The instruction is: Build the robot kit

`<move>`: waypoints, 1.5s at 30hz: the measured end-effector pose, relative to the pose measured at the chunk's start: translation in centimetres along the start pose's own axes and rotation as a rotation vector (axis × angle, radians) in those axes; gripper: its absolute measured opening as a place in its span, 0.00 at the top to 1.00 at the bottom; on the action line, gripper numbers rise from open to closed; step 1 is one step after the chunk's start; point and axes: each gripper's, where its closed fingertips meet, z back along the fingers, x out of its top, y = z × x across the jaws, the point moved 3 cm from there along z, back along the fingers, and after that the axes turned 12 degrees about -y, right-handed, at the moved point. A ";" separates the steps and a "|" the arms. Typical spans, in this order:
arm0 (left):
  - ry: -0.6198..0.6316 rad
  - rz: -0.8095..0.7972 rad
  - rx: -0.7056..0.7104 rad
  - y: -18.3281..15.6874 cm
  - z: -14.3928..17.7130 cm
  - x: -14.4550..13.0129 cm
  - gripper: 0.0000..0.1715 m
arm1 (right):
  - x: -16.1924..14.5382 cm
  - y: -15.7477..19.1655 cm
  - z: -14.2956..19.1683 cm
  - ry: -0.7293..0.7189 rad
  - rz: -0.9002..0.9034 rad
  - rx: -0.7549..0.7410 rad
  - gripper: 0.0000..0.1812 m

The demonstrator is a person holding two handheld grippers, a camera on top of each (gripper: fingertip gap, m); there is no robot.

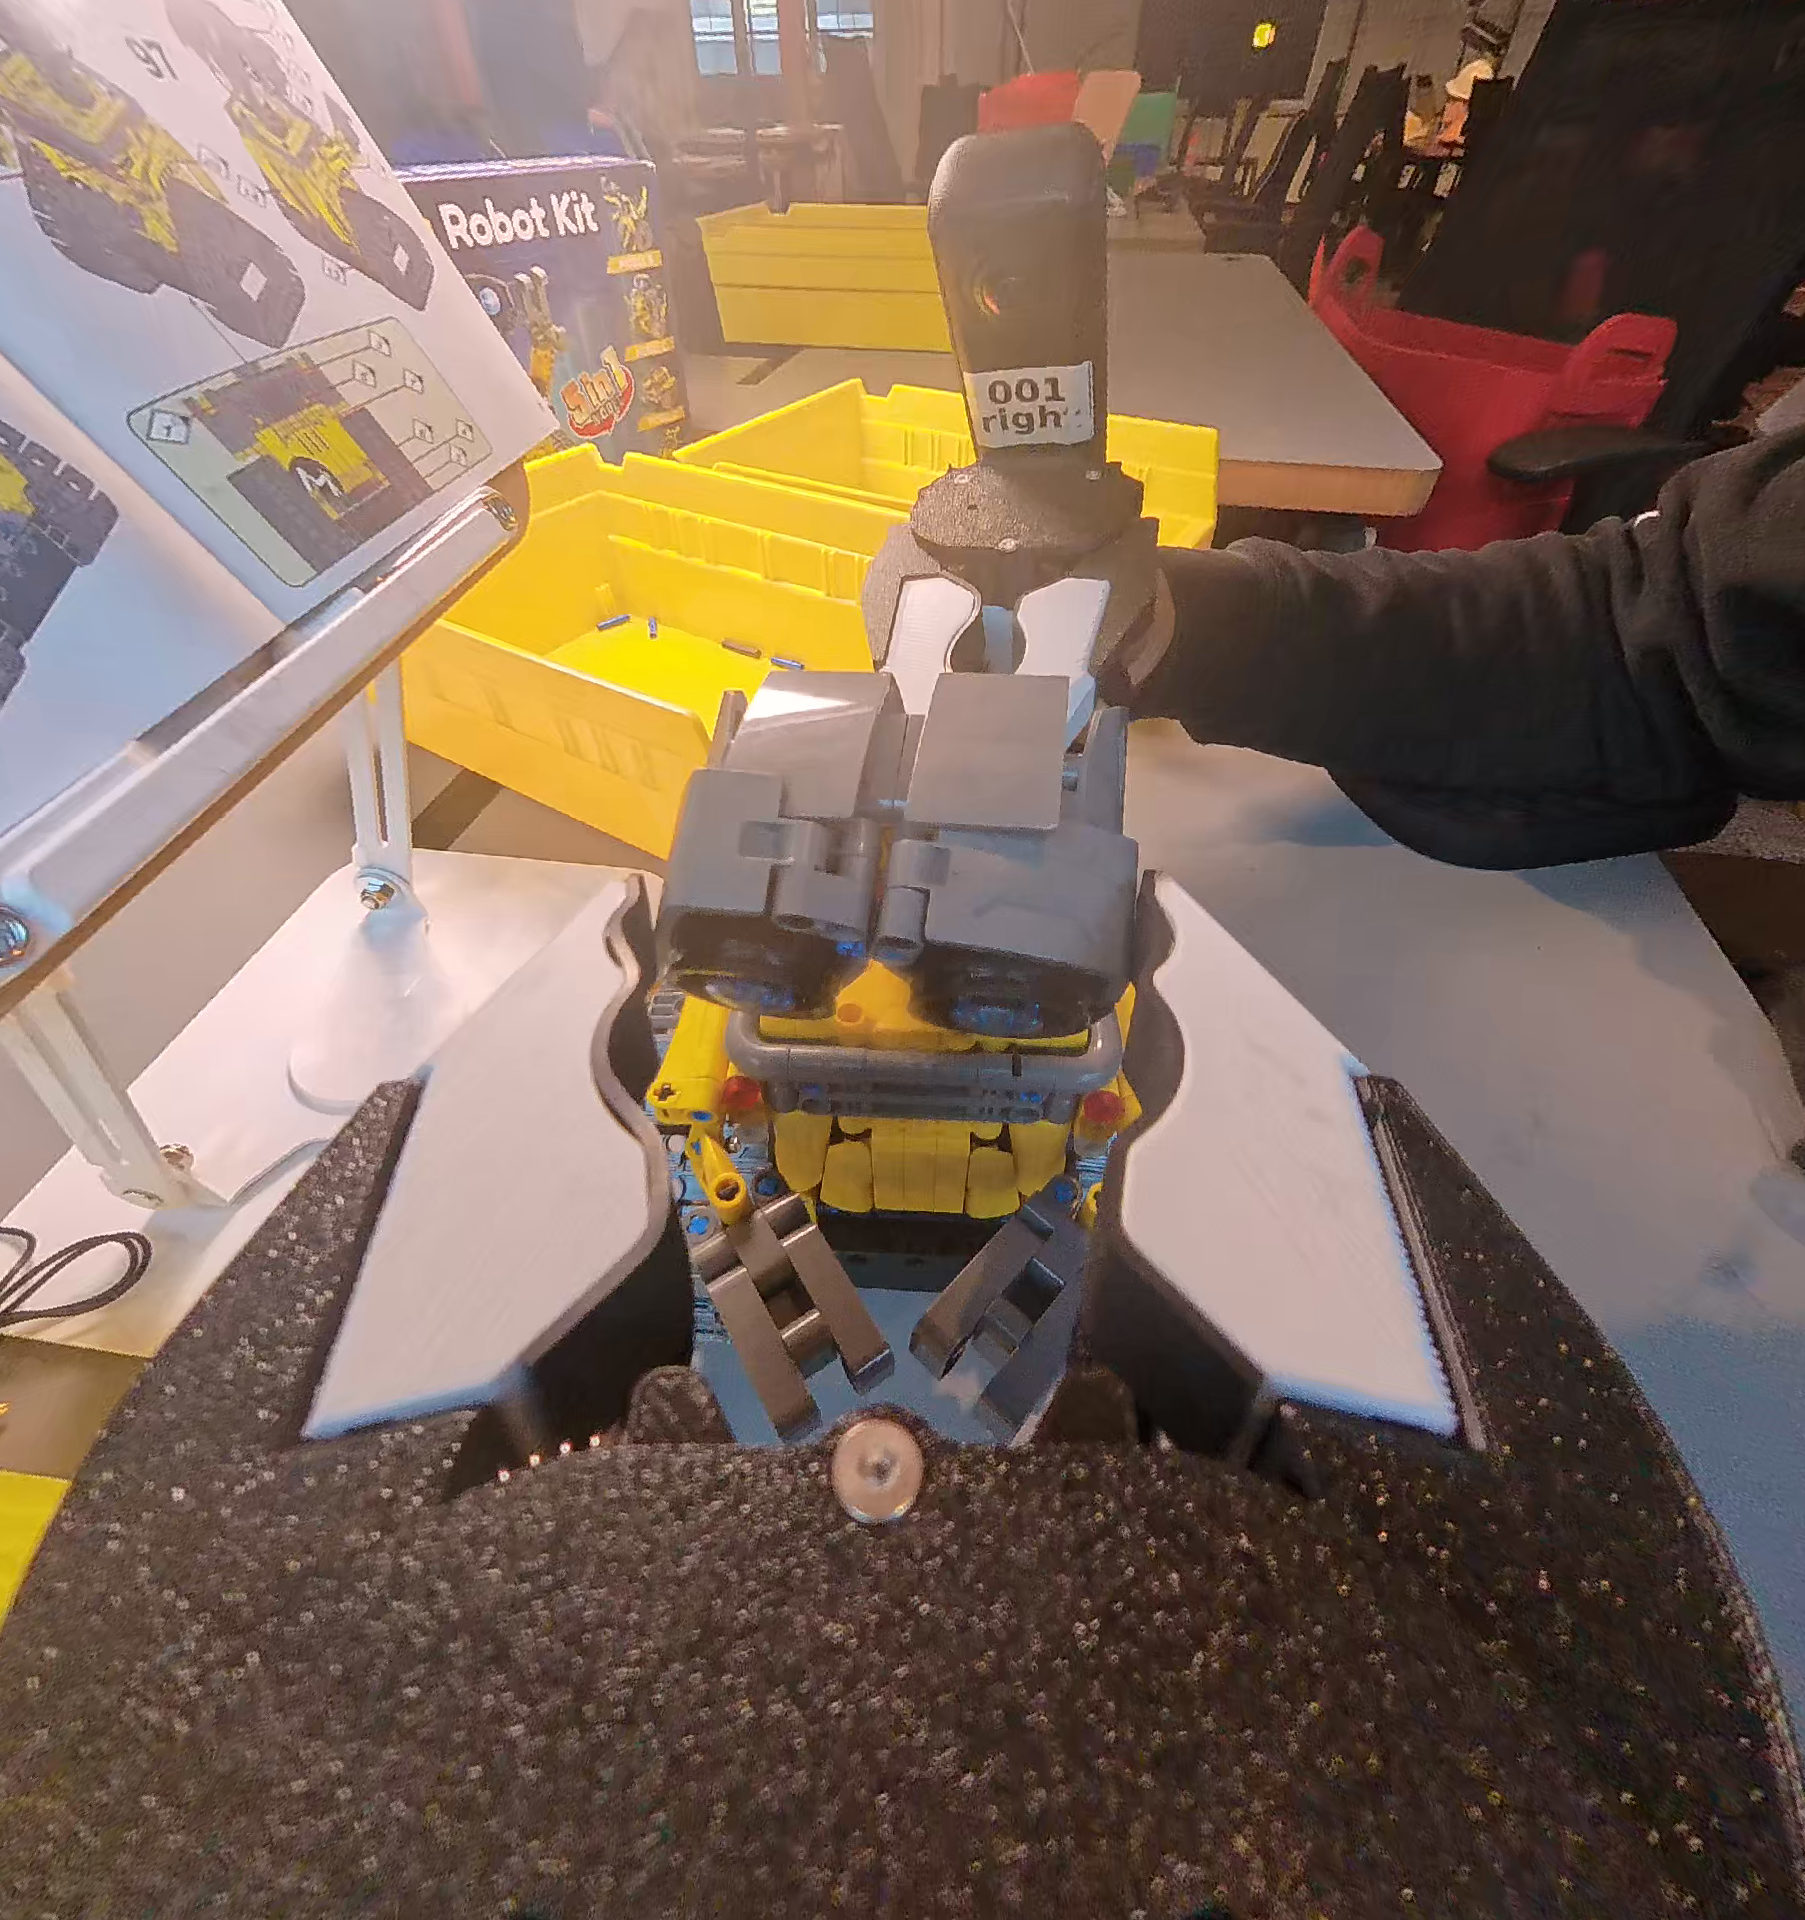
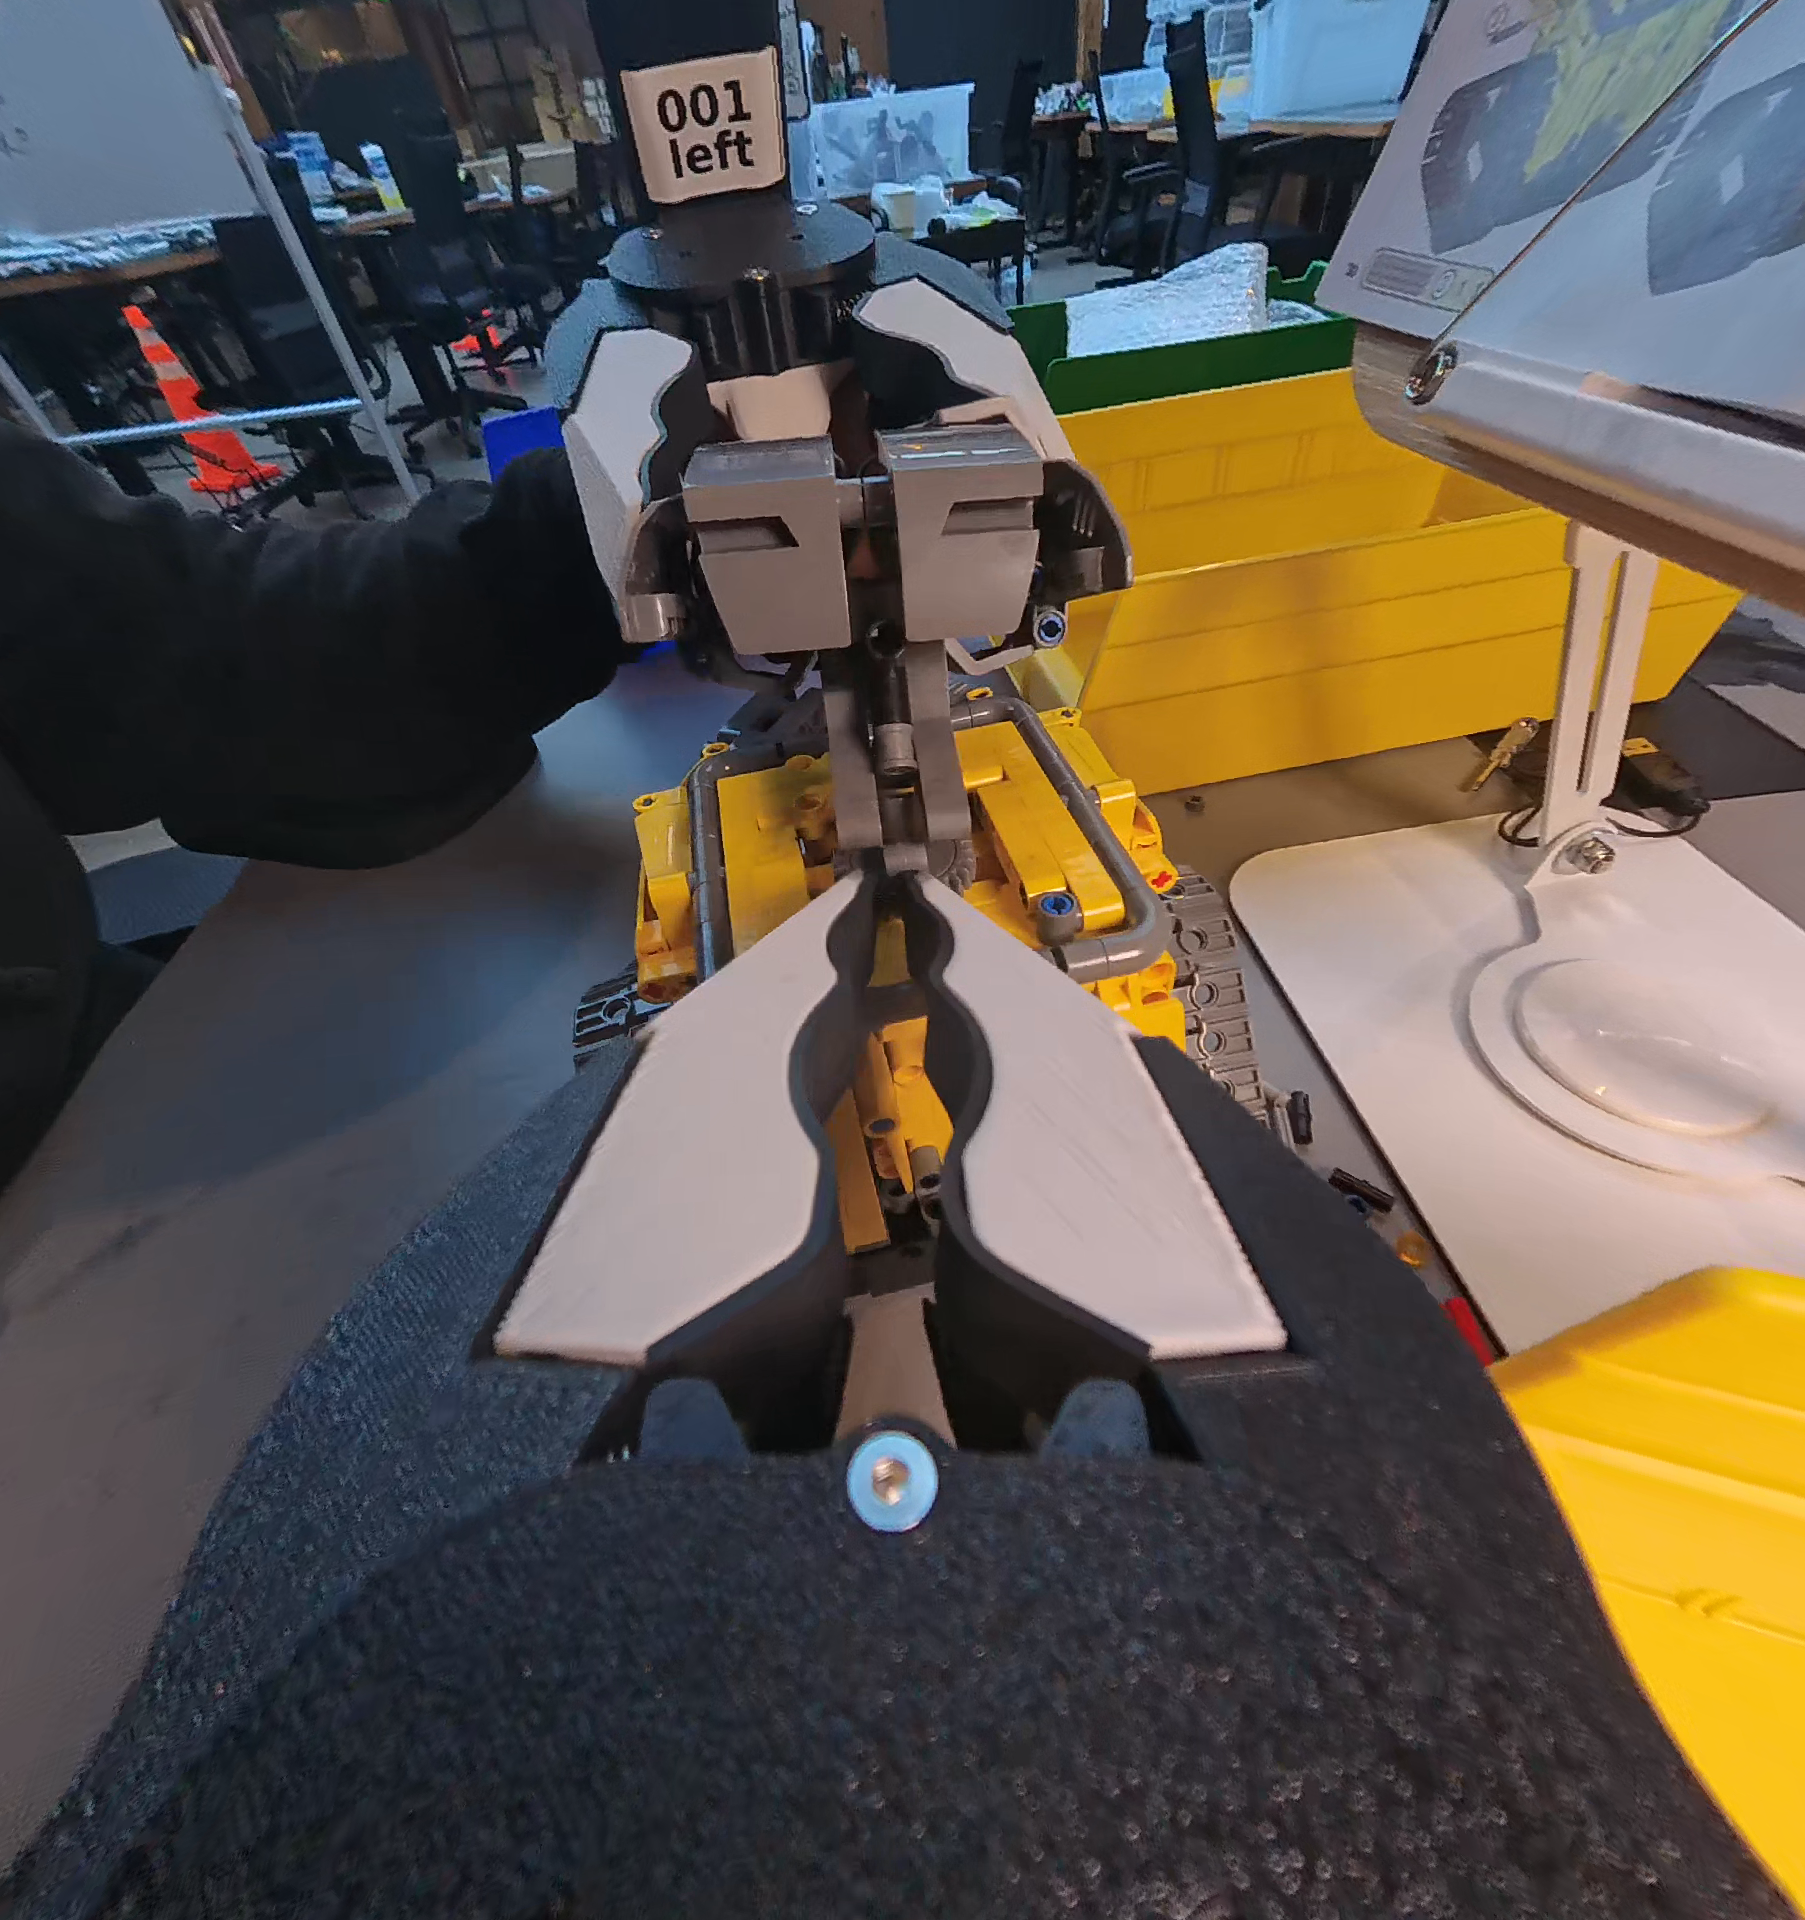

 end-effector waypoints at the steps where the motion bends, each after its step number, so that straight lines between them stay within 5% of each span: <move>1: -0.003 0.006 -0.001 0.0 0.0 0.0 0.47 | 0.0 0.1 0.0 0.002 -0.004 0.012 0.95; 14: -0.009 0.012 -0.001 0.0 -0.1 0.1 0.47 | 0.1 0.1 -0.3 -0.012 -0.027 0.013 0.80; 19: 0.000 0.010 -0.003 0.0 -0.1 0.0 0.47 | 0.1 0.1 -0.6 -0.025 -0.004 -0.004 0.91; 32: 0.084 -0.001 -0.019 -0.1 0.4 -1.1 0.47 | 0.2 -0.1 -0.5 -0.035 0.005 -0.010 0.96; 42: 0.125 -0.005 -0.028 -0.1 0.6 -1.8 0.47 | 0.6 0.1 -0.3 -0.065 -0.021 0.009 0.94; 45: 0.128 -0.009 -0.031 -0.2 0.7 -1.8 0.47 | 0.7 0.0 -0.2 -0.063 -0.021 0.005 0.87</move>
